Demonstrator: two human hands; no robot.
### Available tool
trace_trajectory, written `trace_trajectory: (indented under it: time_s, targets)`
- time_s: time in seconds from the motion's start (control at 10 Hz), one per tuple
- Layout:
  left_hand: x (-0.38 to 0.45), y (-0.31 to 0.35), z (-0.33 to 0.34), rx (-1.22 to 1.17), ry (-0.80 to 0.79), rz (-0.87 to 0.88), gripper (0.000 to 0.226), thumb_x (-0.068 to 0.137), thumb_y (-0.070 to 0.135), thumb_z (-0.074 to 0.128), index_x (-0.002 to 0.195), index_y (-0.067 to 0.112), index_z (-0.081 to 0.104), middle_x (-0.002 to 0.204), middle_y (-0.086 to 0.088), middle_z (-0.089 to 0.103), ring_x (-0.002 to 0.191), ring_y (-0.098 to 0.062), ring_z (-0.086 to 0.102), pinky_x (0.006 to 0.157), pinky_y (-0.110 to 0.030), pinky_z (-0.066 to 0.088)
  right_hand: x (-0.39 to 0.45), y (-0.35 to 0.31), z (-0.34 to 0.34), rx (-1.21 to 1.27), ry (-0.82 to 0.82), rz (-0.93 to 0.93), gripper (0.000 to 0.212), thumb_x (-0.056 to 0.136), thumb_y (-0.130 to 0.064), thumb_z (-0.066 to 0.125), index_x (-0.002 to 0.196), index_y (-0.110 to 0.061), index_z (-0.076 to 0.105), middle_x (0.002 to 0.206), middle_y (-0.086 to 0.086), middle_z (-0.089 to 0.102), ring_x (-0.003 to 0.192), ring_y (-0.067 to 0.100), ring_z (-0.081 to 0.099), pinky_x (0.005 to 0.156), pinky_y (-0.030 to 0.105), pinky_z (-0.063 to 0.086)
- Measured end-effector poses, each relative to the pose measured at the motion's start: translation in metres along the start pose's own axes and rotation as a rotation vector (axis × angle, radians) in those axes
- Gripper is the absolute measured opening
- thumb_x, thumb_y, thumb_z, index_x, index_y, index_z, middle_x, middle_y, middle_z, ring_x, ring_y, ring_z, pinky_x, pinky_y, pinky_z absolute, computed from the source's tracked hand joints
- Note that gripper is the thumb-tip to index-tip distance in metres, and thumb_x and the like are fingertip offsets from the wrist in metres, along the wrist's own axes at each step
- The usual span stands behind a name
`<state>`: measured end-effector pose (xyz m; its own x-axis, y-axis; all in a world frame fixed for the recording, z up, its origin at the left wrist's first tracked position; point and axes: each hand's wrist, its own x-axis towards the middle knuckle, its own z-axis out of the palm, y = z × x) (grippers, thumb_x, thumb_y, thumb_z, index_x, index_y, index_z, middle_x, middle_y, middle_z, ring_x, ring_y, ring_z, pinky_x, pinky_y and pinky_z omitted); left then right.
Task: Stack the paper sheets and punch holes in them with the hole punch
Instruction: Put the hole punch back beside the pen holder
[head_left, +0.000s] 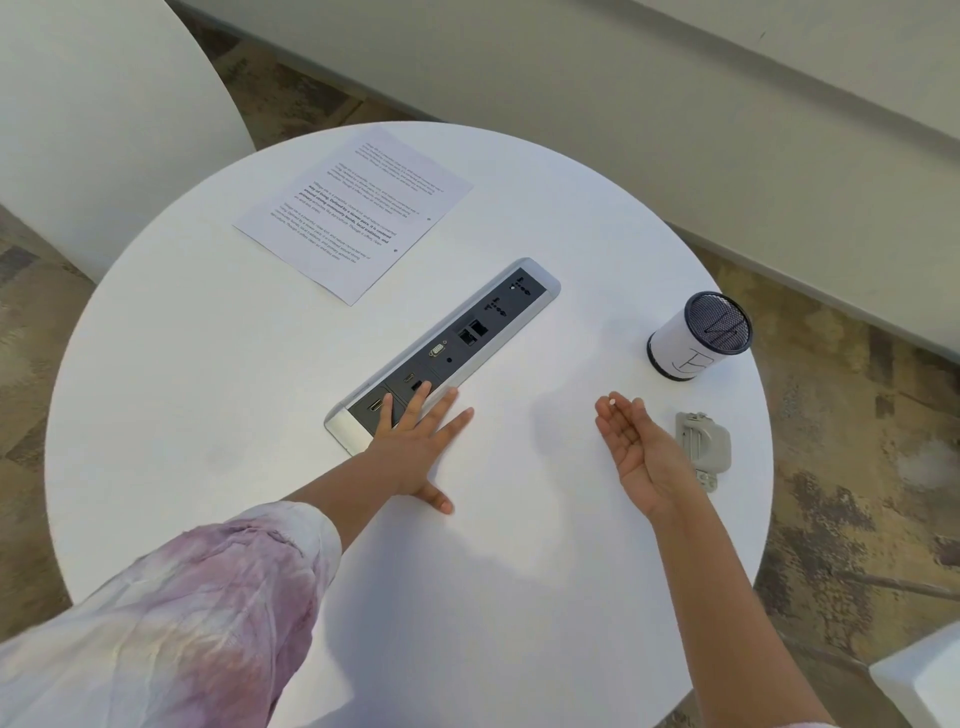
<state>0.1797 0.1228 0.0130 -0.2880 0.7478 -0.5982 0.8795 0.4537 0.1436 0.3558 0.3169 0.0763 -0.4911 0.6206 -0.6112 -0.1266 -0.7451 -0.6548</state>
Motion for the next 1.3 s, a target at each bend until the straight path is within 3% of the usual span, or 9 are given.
trace_trajectory:
  time_s: [0.2,0.4,0.5,0.6,0.7,0.8,1.0,1.1,1.3]
  targets:
    - [0.001,-0.001,0.001,0.007,-0.005,-0.002,0.124,0.059,0.078,0.057,0.141,0.035,-0.025,0.149,0.004,-0.036,0.136,-0.03,-0.034,0.106,-0.065,-0.01,0.008,-0.054,0.007,0.089,0.021,-0.224,0.015,0.089,-0.016,0.054,0.091,-0.003,0.061,0.08,0.004,0.073,0.08,0.011,0.072,0.075,0.022,0.057]
    - [0.0,-0.001,-0.001,-0.004,-0.011,0.0,0.124,0.059,0.077,0.058,0.141,0.034,-0.024,0.15,0.004,-0.035,0.136,-0.031,-0.034,0.106,-0.064,-0.011,0.021,-0.107,0.008,0.117,0.08,-0.38,0.032,0.097,-0.027,0.041,0.096,-0.001,0.059,0.076,0.005,0.075,0.082,0.014,0.072,0.081,0.026,0.057]
    - [0.0,-0.001,0.0,0.001,-0.007,0.0,0.124,0.059,0.078,0.058,0.141,0.034,-0.024,0.15,0.004,-0.035,0.136,-0.031,-0.034,0.106,-0.064,-0.01,0.033,-0.127,0.006,0.013,0.165,-0.404,0.033,0.097,-0.029,0.04,0.093,-0.003,0.059,0.075,0.004,0.075,0.079,0.013,0.072,0.074,0.024,0.057]
    - [0.001,-0.001,0.0,0.002,-0.009,-0.001,0.124,0.059,0.078,0.058,0.141,0.034,-0.024,0.15,0.004,-0.035,0.136,-0.03,-0.034,0.106,-0.064,-0.011,0.047,-0.136,0.004,-0.245,0.302,-0.399,0.037,0.097,-0.035,0.038,0.094,-0.006,0.059,0.092,0.003,0.067,0.089,0.012,0.067,0.091,0.026,0.053]
    - [0.001,-0.001,0.0,-0.006,-0.008,0.0,0.124,0.058,0.078,0.058,0.142,0.035,-0.023,0.15,0.004,-0.035,0.136,-0.03,-0.034,0.106,-0.064,-0.011,0.058,-0.135,0.005,-0.493,0.389,-0.377,0.051,0.097,-0.041,0.036,0.119,0.001,0.056,0.114,0.007,0.063,0.108,0.016,0.06,0.097,0.025,0.047]
    - [0.001,-0.001,0.0,-0.006,-0.008,0.0,0.124,0.058,0.078,0.058,0.142,0.035,-0.023,0.15,0.004,-0.035,0.136,-0.03,-0.033,0.106,-0.064,-0.011,0.061,-0.131,0.004,-0.57,0.384,-0.367,0.057,0.096,-0.043,0.036,0.127,0.002,0.05,0.13,0.01,0.056,0.118,0.018,0.055,0.102,0.027,0.043]
    - [0.001,-0.002,0.0,0.003,-0.004,-0.001,0.125,0.057,0.079,0.057,0.141,0.034,-0.023,0.15,0.004,-0.035,0.136,-0.031,-0.033,0.106,-0.064,-0.01,0.053,-0.119,0.004,-0.577,0.398,-0.472,0.048,0.096,-0.034,0.043,0.124,0.003,0.052,0.129,0.017,0.057,0.116,0.022,0.058,0.099,0.029,0.047]
    - [0.002,-0.002,0.002,0.007,0.002,0.0,0.125,0.056,0.08,0.056,0.141,0.035,-0.023,0.15,0.003,-0.034,0.136,-0.031,-0.033,0.106,-0.064,-0.01,0.046,-0.095,0.003,-0.866,0.423,-0.599,0.045,0.094,-0.034,0.042,0.112,0.004,0.058,0.121,0.024,0.06,0.116,0.037,0.055,0.102,0.048,0.042]
    - [0.002,-0.001,0.002,0.016,-0.004,-0.004,0.126,0.056,0.08,0.057,0.141,0.035,-0.023,0.15,0.004,-0.034,0.136,-0.03,-0.033,0.106,-0.064,-0.01,0.051,-0.034,-0.012,-1.585,0.2,-0.507,0.035,0.097,-0.016,0.036,0.127,-0.007,0.054,0.133,0.014,0.055,0.124,0.028,0.048,0.1,0.027,0.03]
